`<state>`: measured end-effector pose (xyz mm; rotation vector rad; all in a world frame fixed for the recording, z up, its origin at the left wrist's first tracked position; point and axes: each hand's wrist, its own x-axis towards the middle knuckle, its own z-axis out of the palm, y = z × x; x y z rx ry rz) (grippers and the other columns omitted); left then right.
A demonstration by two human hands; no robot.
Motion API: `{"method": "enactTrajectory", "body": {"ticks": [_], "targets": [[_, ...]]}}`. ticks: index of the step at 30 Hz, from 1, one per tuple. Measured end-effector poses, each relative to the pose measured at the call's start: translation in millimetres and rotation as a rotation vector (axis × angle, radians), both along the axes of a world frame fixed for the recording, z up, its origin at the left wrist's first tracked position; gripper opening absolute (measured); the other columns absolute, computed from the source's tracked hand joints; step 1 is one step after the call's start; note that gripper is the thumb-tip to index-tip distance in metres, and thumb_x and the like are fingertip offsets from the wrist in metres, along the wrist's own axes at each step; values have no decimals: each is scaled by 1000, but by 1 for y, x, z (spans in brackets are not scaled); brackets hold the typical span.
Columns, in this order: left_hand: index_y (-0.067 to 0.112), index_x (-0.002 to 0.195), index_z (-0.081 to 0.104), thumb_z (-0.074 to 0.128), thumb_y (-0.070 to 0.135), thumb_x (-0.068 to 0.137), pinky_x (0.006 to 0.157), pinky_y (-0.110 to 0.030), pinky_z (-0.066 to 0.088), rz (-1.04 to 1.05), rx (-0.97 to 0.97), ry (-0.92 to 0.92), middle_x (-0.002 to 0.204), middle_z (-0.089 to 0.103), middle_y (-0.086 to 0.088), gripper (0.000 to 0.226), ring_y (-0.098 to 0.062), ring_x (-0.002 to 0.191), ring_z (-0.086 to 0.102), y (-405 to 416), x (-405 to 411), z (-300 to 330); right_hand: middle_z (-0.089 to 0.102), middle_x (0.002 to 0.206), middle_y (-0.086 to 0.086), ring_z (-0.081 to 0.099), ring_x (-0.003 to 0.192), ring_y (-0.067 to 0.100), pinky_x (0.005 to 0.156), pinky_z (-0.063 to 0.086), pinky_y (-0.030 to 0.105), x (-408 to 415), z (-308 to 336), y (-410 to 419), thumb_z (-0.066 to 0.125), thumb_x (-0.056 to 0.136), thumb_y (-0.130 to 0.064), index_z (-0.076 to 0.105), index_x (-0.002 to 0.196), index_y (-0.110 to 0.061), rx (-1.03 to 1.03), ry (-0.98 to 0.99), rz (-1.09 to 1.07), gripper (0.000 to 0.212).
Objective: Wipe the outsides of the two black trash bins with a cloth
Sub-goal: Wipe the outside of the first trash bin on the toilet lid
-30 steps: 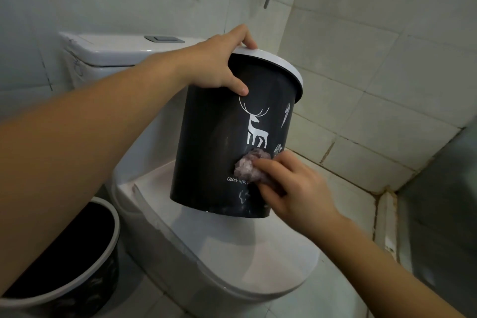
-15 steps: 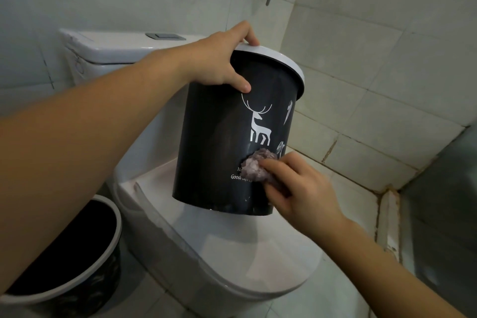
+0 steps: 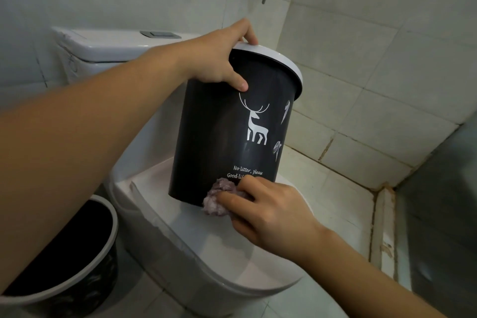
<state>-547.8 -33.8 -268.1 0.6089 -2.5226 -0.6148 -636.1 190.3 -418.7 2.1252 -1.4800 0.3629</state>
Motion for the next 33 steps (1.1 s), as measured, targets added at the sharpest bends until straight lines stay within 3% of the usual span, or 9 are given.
{"method": "enactTrajectory", "body": {"ticks": [11, 20, 28, 33], "targets": [[32, 126, 41, 87, 26, 72, 94, -45, 50, 25, 0, 0, 130, 54, 0, 71, -24, 108, 58, -5, 3, -2, 60, 87, 5, 55, 65, 21, 47, 42, 27, -45, -3, 23, 56, 94, -26, 73, 106, -18, -38, 8, -71, 22], [29, 126, 42, 88, 21, 72, 88, -37, 50, -7, 9, 0, 128, 52, 3, 72, -23, 108, 58, -2, 0, 1, 58, 86, 4, 53, 67, 22, 48, 43, 30, -25, -7, 8, 58, 94, -23, 72, 109, -20, -60, -37, -5, 20], [26, 130, 42, 87, 19, 73, 89, -35, 50, -20, 15, 9, 128, 51, 5, 73, -22, 108, 57, 0, -1, 1, 58, 91, 0, 55, 71, 21, 50, 47, 31, -54, 1, 1, 63, 88, -25, 69, 114, -21, -185, -295, -196, 27], [27, 129, 42, 87, 20, 73, 92, -36, 49, -5, 25, 12, 127, 51, 6, 73, -22, 109, 57, -5, 4, -1, 59, 93, 4, 56, 72, 21, 53, 48, 28, -50, -11, 15, 58, 92, -29, 68, 113, -19, -65, -165, -47, 26]]}}
